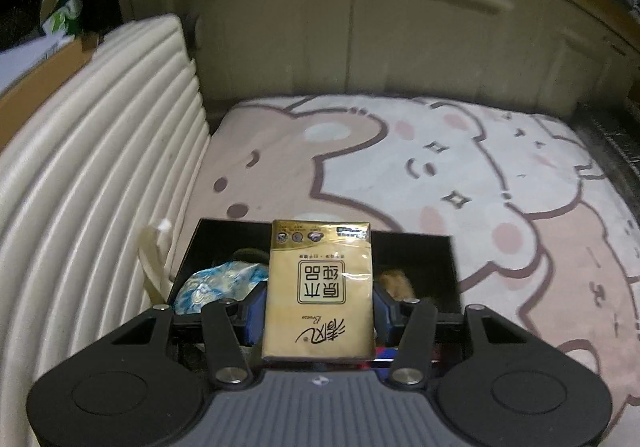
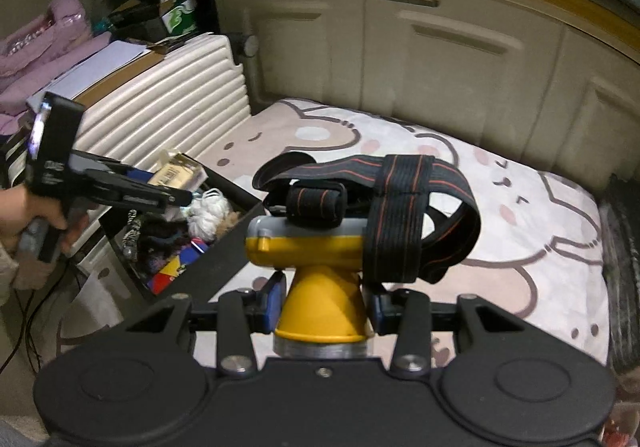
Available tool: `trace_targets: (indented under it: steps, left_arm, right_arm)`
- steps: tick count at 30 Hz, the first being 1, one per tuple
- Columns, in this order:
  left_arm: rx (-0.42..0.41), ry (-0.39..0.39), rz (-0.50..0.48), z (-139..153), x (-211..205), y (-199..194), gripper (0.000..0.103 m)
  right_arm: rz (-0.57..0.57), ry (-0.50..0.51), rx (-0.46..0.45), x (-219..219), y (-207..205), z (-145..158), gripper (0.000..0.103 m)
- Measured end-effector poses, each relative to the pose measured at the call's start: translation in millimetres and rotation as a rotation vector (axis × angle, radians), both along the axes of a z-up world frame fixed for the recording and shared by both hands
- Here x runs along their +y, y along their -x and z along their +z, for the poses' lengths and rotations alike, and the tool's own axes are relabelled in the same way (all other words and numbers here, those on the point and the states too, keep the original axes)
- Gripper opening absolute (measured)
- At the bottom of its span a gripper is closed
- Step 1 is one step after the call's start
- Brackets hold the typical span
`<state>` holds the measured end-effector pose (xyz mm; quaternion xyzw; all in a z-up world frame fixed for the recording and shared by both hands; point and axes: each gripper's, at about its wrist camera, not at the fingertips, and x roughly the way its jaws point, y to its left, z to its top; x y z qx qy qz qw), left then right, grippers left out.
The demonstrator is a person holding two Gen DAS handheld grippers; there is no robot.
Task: Organize objects
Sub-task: 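Carry the tissue pack with the left tool while the right tool carries the headlamp to the black box, then release the tissue pack into the black box with the left tool while the right tool drops the headlamp in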
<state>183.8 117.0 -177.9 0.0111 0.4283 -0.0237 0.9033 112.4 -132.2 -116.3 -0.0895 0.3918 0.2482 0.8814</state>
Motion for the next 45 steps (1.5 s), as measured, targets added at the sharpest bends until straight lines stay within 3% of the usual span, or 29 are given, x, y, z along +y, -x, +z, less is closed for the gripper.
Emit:
trace_targets:
  steps: [8, 10, 11, 12, 23, 34, 45]
  left_arm:
    - [0.042, -0.027, 0.013, -22, 18, -19, 0.054]
    - [0.044, -0.013, 0.003, -22, 19, -19, 0.069]
    - [0.034, -0.008, 0.007, -20, 20, -17, 0.083]
    - [0.017, -0.004, 0.009, -18, 21, -14, 0.084]
    - [-0.132, 0.084, 0.089, 38, 62, 30, 0.084]
    - [-0.199, 0.171, 0.119, 78, 98, 74, 0.083]
    - [-0.239, 0.159, 0.146, 95, 116, 86, 0.083]
  right_arm:
    - [0.069, 0.001, 0.006, 26, -8, 1, 0.042]
    - [0.09, 0.004, 0.008, 33, -10, 0, 0.042]
    - [0.101, 0.006, 0.009, 37, -11, 0, 0.042]
    - [0.112, 0.009, 0.011, 39, -12, -1, 0.042]
    - [0.352, 0.034, 0.043, 101, -14, -19, 0.042]
    - [0.653, 0.043, 0.082, 194, -21, -47, 0.042]
    - [0.801, 0.083, 0.097, 257, -33, -77, 0.043]
